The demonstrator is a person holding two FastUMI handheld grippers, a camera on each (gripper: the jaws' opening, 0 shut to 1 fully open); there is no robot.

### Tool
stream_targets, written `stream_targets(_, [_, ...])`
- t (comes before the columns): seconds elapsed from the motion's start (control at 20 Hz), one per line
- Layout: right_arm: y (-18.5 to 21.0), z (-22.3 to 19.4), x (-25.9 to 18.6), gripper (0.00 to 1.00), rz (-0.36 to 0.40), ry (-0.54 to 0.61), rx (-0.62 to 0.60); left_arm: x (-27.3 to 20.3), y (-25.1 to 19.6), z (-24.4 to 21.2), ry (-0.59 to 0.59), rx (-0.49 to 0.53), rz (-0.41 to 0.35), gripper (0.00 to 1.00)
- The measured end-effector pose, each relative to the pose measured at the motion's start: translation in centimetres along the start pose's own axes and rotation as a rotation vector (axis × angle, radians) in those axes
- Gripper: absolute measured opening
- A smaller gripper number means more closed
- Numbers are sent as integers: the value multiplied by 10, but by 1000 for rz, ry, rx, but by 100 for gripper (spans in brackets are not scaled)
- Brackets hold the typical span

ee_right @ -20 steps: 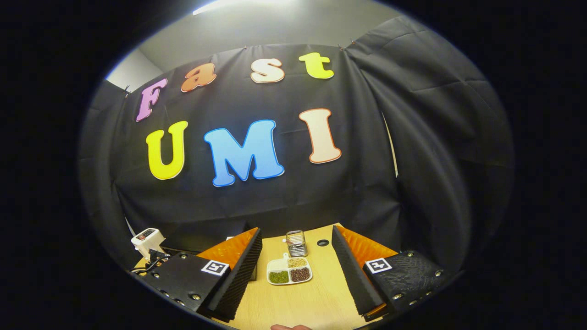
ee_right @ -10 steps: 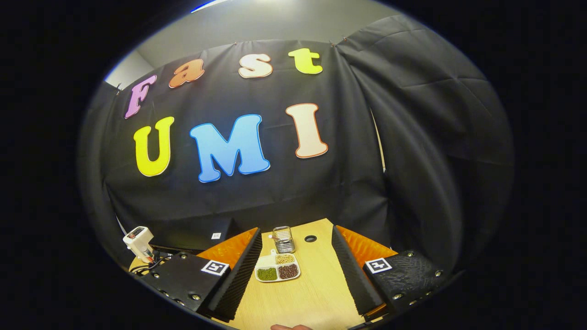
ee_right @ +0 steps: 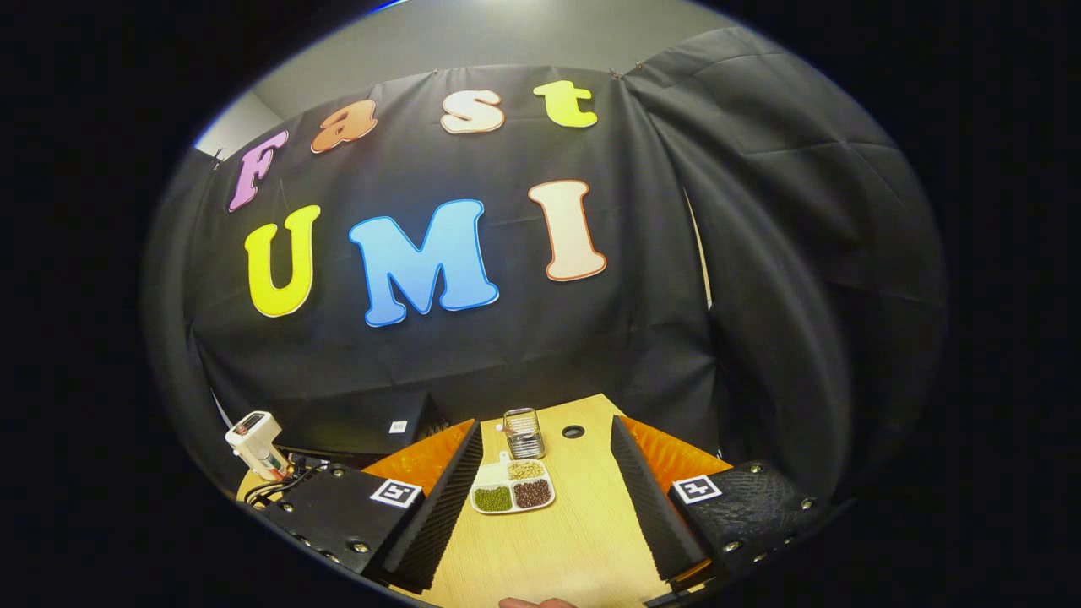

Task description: Open the electric oven with the left hand, put the food in, and close the electric oven.

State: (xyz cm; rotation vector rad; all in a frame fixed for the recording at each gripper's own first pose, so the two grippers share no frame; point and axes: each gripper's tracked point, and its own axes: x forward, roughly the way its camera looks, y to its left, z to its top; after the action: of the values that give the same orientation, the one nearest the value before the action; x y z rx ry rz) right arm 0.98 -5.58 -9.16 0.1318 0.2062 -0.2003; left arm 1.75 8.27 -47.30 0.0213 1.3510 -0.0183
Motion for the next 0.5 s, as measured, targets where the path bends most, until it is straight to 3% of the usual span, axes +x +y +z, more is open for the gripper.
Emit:
stream_targets(0.1, [3,-1,0,92,3,7,6,-1,0,0,-3,0,-3,100])
stream_targets(0.3, [8,2,-2,92,15,-2,-1,-12,-1,2,-33,0,-10,92])
stream_targets(0.5, [17,5,-6,93,36,-10,1,-30,-1,4,-77,0,-16,96])
